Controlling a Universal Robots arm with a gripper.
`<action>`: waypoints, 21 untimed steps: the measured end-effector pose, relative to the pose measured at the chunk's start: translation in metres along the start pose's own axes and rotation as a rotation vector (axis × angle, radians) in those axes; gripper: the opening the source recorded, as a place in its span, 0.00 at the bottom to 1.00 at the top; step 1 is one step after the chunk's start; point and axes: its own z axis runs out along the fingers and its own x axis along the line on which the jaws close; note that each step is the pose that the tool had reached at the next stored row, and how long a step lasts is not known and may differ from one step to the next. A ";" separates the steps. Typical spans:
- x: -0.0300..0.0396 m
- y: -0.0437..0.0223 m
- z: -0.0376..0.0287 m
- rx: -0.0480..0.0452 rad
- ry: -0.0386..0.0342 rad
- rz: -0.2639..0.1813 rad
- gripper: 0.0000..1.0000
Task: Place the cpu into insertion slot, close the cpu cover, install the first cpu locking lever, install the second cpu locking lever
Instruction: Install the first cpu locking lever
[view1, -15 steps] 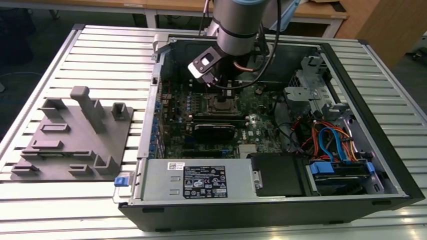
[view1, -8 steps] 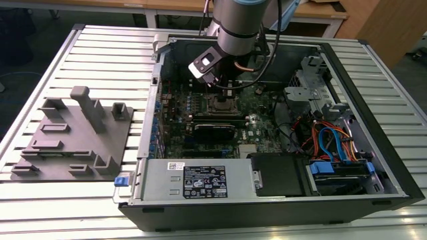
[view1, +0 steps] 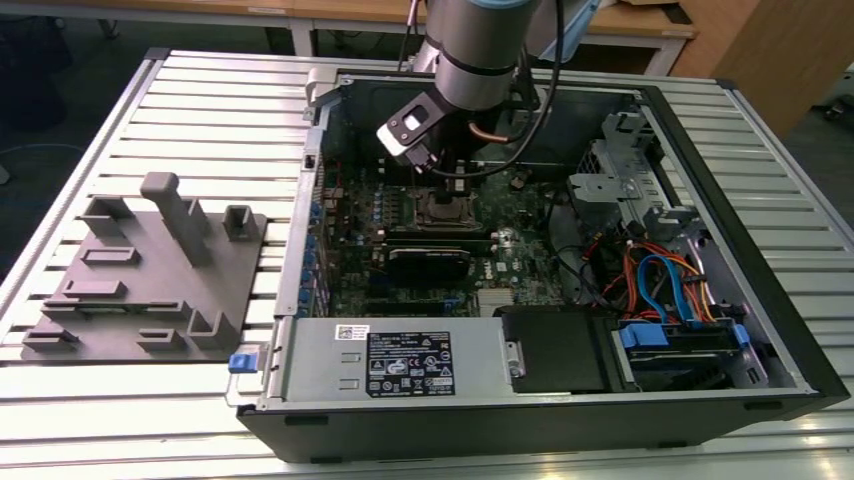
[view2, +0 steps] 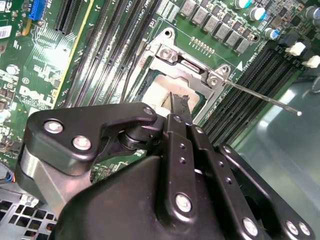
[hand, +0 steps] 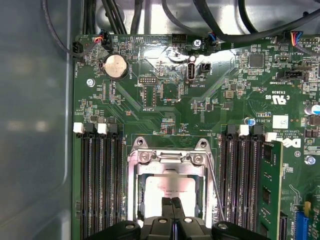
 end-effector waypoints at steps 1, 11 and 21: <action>0.0001 -0.0001 -0.0014 0.0000 -0.0002 0.000 0.10; 0.0012 -0.0009 -0.0218 0.0000 -0.0001 0.000 0.10; 0.0017 -0.0012 -0.0292 -0.0001 0.0000 0.000 0.10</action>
